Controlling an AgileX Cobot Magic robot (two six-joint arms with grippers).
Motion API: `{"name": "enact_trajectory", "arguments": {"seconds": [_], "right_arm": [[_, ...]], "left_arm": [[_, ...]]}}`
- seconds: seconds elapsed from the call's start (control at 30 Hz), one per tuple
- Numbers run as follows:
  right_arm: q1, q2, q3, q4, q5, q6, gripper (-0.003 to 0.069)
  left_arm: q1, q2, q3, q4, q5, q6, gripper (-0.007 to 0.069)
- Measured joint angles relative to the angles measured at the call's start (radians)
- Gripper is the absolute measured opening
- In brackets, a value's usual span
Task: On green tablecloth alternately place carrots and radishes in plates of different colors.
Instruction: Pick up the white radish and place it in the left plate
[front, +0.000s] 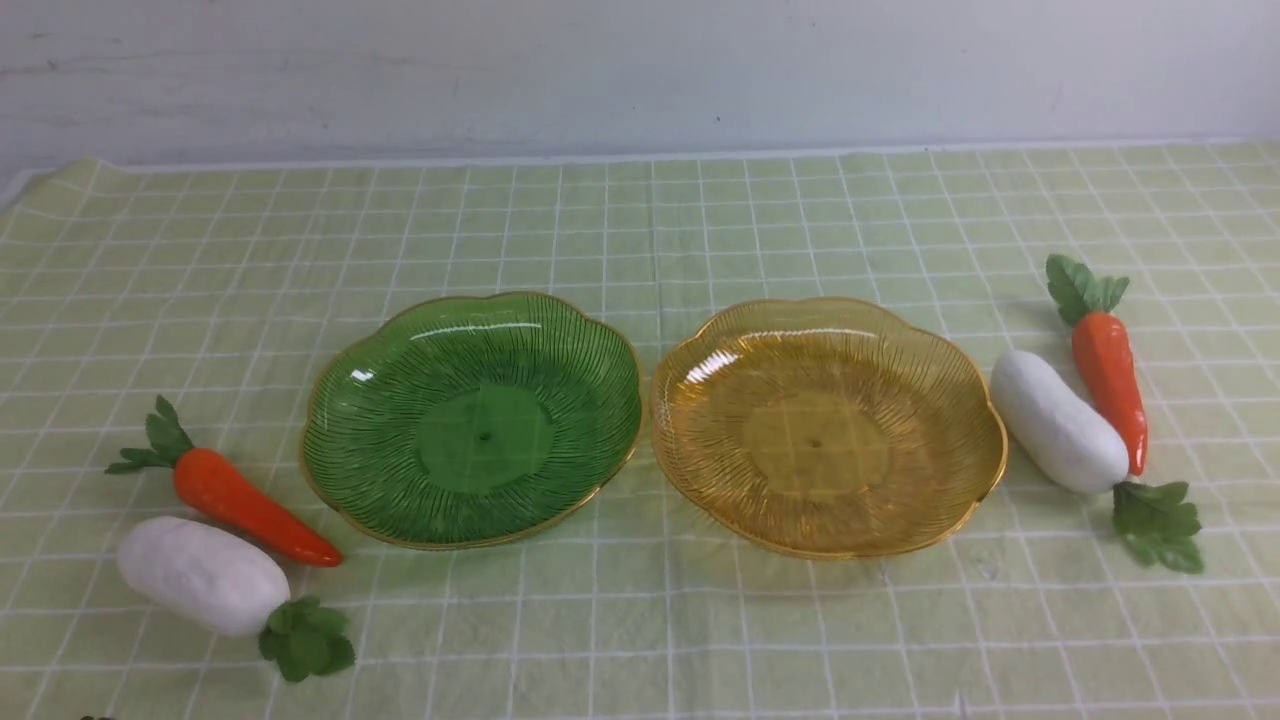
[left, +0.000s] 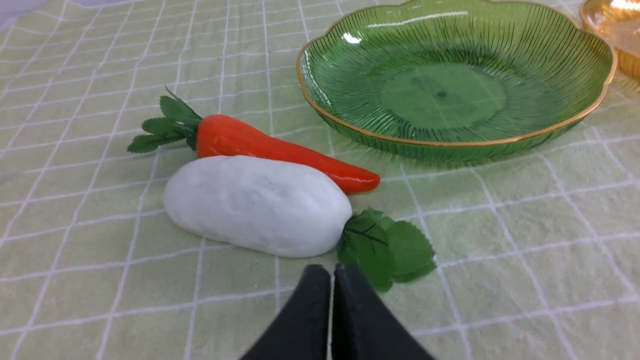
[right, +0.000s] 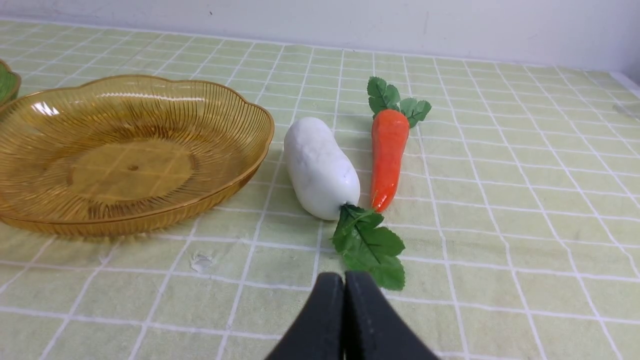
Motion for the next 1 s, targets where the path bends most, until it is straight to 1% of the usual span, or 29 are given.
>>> {"name": "enact_trajectory", "arguments": {"seconds": [0.03, 0.07, 0.13, 0.43, 0.47, 0.53, 0.6, 0.67, 0.73, 0.8, 0.83, 0.87, 0.93, 1.0], "right_arm": [[0.000, 0.000, 0.000, 0.000, 0.000, 0.000, -0.0014], [0.000, 0.000, 0.000, 0.000, 0.000, 0.000, -0.0014], [0.000, 0.000, 0.000, 0.000, 0.000, 0.000, -0.0014], [0.000, 0.000, 0.000, 0.000, 0.000, 0.000, -0.0014], [0.000, 0.000, 0.000, -0.002, 0.000, 0.000, -0.0014], [0.000, 0.000, 0.000, -0.003, 0.000, 0.000, -0.0014], [0.000, 0.000, 0.001, 0.033, -0.017, 0.005, -0.0014], [0.000, 0.000, 0.006, 0.113, -0.057, 0.025, -0.0014], [0.000, 0.000, 0.006, 0.260, -0.123, 0.059, -0.0014], [0.000, 0.000, 0.006, 0.442, -0.187, 0.090, -0.0014], [0.000, 0.000, 0.006, 0.561, -0.229, 0.102, -0.0014], [0.000, 0.000, 0.006, 0.650, -0.266, 0.105, -0.0014], [0.000, 0.000, 0.006, 0.760, -0.303, 0.105, -0.0014], [0.000, 0.000, 0.006, 0.849, -0.349, 0.105, -0.0014]], "left_arm": [[0.000, 0.000, 0.000, -0.031, -0.016, -0.016, -0.0008], [0.000, 0.000, 0.000, -0.104, -0.060, -0.049, -0.0008], [0.000, 0.000, 0.000, -0.175, -0.113, -0.070, -0.0008], [0.000, 0.000, 0.000, -0.477, -0.353, -0.105, -0.0008], [0.000, 0.000, 0.000, -0.533, -0.435, -0.120, -0.0008], [0.000, 0.000, 0.000, -0.589, -0.533, -0.129, -0.0008], [0.000, 0.000, -0.015, -0.611, -0.570, -0.130, -0.0008], [0.000, 0.000, -0.055, -0.616, -0.553, -0.128, -0.0008], [0.000, 0.001, -0.136, -0.616, -0.491, -0.098, -0.0008], [0.000, 0.029, -0.227, -0.615, -0.405, -0.048, -0.0008], [0.000, 0.093, -0.312, -0.613, -0.305, -0.017, -0.0008], [0.000, 0.161, -0.377, -0.605, -0.220, 0.005, -0.0008], [0.000, 0.274, -0.462, -0.583, -0.093, 0.019, -0.0008], [0.000, 0.455, -0.575, -0.519, 0.089, 0.013, -0.0008]]}}
